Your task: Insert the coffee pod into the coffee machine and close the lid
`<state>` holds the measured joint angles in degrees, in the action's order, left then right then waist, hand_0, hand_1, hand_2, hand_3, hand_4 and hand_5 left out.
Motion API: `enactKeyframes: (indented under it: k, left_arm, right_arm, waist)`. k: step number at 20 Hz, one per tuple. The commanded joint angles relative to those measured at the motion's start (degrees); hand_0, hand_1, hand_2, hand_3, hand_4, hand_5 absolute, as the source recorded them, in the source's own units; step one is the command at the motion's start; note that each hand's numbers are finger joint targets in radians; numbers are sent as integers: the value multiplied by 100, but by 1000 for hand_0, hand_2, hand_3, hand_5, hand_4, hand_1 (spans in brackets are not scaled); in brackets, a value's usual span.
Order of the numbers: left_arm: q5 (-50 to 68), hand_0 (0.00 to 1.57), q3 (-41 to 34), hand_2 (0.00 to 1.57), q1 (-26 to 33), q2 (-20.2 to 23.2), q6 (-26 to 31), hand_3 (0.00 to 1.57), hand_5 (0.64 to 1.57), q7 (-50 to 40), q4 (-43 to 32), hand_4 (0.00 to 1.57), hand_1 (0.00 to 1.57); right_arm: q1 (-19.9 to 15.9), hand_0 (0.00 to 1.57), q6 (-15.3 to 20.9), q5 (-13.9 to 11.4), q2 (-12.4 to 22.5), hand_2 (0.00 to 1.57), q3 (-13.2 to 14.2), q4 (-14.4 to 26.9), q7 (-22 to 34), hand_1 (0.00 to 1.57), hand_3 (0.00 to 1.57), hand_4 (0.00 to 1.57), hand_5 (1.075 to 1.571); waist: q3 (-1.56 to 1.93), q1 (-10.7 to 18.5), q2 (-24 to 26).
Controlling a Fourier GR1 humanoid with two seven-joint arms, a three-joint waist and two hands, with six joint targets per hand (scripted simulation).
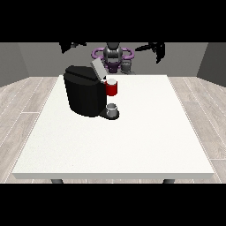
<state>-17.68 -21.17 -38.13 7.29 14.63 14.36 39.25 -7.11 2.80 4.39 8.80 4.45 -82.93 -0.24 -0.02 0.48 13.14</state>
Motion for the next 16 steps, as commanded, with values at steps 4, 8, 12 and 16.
enactKeyframes:
  k: [4, 8, 12, 16]
  left_arm:
    - [499, 0, -20, 0, 498, -353, 312, 0, 1571, 99, 433, 0, 0]
    - [735, 0, 69, 0, 753, -535, 441, 0, 1571, -424, 747, 140, 0]
    - [902, 0, 319, 0, 1079, -565, 381, 0, 1571, -355, 1505, 0, 0]
    - [1123, 0, 495, 0, 1516, -564, 468, 0, 1571, -321, 1869, 112, 0]
  right_arm:
    - [-419, 0, -567, 256, 359, 0, 79, -31, 172, 0, 0, 0, 1571]
    - [-697, 0, -355, -5, 269, 0, -138, -123, 680, 0, 0, 0, 1571]
    - [-777, 0, -487, -203, 316, 0, -117, 106, 72, 0, 0, 215, 1571]
    - [-819, 0, -397, -470, -18, 0, -521, 118, 79, 0, 0, 123, 1571]
  waist:
    - [3, 554, -77]
    - [3, 734, 79]
    - [4, 791, -268]
    - [3, 750, -431]
